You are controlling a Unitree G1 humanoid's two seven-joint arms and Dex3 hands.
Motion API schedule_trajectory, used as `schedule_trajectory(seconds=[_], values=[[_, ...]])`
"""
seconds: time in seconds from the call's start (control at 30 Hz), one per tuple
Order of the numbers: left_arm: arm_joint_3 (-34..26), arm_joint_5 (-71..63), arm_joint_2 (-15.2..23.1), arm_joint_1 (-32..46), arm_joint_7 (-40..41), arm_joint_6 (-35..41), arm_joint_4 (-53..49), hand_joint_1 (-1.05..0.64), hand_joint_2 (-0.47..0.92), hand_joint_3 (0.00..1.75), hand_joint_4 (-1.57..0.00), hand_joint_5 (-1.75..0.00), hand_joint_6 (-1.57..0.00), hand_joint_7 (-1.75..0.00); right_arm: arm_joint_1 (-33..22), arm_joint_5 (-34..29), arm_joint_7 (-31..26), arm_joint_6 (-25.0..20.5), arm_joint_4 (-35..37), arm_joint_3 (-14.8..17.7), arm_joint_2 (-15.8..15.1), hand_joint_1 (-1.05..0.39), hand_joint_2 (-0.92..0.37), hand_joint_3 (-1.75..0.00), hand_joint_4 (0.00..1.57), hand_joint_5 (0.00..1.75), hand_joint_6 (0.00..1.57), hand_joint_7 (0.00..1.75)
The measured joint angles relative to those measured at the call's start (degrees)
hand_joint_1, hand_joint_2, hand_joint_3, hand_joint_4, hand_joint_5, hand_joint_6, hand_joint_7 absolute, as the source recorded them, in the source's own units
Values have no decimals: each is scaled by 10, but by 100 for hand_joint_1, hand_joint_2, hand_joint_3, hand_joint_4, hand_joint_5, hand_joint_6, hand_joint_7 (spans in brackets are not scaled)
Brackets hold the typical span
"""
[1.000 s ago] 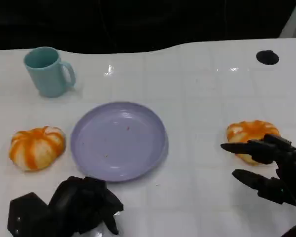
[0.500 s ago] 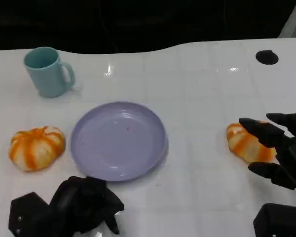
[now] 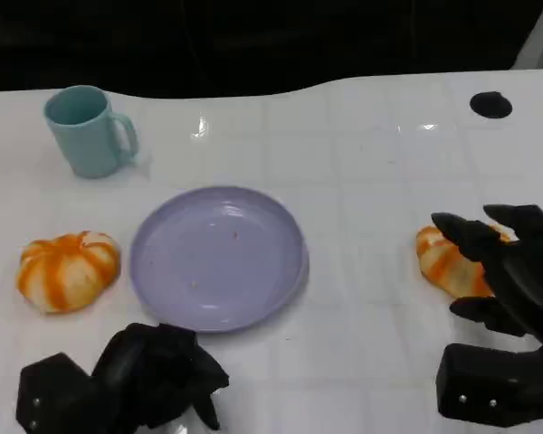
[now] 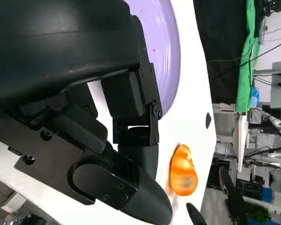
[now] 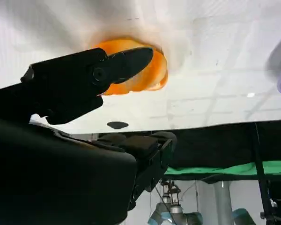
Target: Grasp the bread from the table and place it into the plate.
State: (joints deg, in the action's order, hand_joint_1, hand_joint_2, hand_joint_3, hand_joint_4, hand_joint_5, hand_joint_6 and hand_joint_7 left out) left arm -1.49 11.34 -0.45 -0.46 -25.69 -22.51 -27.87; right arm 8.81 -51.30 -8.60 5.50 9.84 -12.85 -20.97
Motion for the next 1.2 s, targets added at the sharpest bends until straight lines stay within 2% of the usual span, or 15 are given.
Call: schedule_trajectory(seconds=[0.47,0.73,0.8,0.9,0.93,0.97,1.0,1.03,1.07,1.1,1.13,1.2], values=[[0,0,0,6,0,4,12,-105,81,1,-145,-103,-153,-55,88,3,-50,-27,164,-60,10,-40,-83,0,0,35,27,1],[0,1,0,8,0,5,13,-105,82,1,-145,-103,-154,-56,136,15,-80,-23,241,-77,18,-40,-86,-1,5,39,30,2],[0,-1,0,8,5,5,14,-105,82,1,-145,-103,-154,-56,147,22,-84,-22,264,-83,23,-36,-87,-1,18,38,45,5],[0,-5,0,10,6,5,16,-105,82,1,-146,-103,-154,-56,163,26,-106,-6,299,-90,26,-26,-89,0,64,33,81,9],[0,-5,0,10,6,5,16,-105,82,1,-146,-103,-154,-56,168,28,-118,4,311,-91,26,-23,-89,0,75,33,89,10],[0,-5,0,11,6,5,16,-105,82,1,-146,-103,-154,-56,173,32,-132,18,325,-91,26,-20,-90,-1,88,49,100,12],[0,-5,-1,11,6,6,17,-105,82,1,-146,-103,-154,-56,178,38,-146,31,339,-91,27,-18,-91,-2,95,81,113,14],[0,-5,-1,12,6,6,17,-105,82,1,-146,-103,-154,-56,181,46,-158,45,350,-90,27,-16,-91,-7,93,119,120,23],[0,-6,-1,12,6,6,17,-105,82,1,-146,-103,-154,-56,186,53,-171,59,362,-89,28,-15,-89,-14,91,146,115,52],[1,-6,-1,12,6,6,17,-105,82,1,-146,-103,-153,-56,190,58,-181,69,371,-88,29,-14,-84,-22,92,160,101,92],[1,-6,-2,12,6,6,17,-105,82,1,-146,-103,-153,-56,195,60,-190,78,381,-88,29,-13,-74,-39,92,169,84,138],[1,-6,-2,13,6,7,18,-105,82,1,-146,-103,-153,-56,202,60,-206,92,396,-93,29,-13,-59,-68,93,173,74,167]])
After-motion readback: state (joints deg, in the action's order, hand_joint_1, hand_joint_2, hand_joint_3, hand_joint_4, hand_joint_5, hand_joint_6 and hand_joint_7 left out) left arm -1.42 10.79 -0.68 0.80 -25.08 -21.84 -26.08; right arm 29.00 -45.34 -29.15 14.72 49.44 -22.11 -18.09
